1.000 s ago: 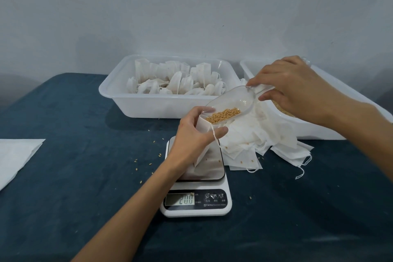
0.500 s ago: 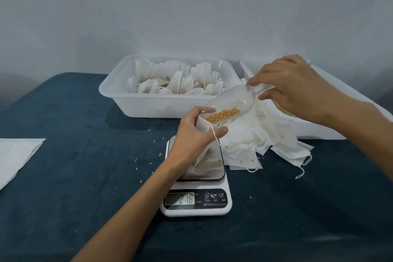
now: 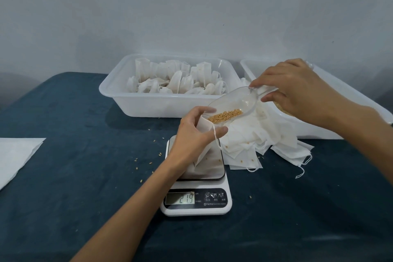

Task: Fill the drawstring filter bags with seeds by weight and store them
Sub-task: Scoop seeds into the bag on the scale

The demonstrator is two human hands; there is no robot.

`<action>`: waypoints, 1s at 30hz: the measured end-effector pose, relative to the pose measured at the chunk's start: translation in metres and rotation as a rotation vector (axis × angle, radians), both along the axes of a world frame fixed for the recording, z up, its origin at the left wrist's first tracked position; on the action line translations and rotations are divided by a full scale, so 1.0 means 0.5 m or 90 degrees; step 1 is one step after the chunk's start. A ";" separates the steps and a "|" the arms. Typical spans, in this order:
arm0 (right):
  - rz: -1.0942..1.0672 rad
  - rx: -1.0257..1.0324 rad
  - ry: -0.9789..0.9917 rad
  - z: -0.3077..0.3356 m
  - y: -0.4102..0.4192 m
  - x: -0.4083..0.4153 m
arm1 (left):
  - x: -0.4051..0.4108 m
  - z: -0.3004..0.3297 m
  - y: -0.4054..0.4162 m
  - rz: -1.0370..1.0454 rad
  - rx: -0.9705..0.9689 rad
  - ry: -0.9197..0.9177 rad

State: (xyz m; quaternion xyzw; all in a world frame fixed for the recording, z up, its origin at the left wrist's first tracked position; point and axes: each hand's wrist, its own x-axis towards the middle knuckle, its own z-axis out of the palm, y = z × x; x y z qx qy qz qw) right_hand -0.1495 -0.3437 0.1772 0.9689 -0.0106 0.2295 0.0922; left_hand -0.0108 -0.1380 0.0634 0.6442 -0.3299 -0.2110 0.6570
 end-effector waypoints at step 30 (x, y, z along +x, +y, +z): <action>0.010 0.031 -0.003 -0.003 -0.014 0.005 | 0.002 -0.001 0.001 0.000 -0.004 -0.003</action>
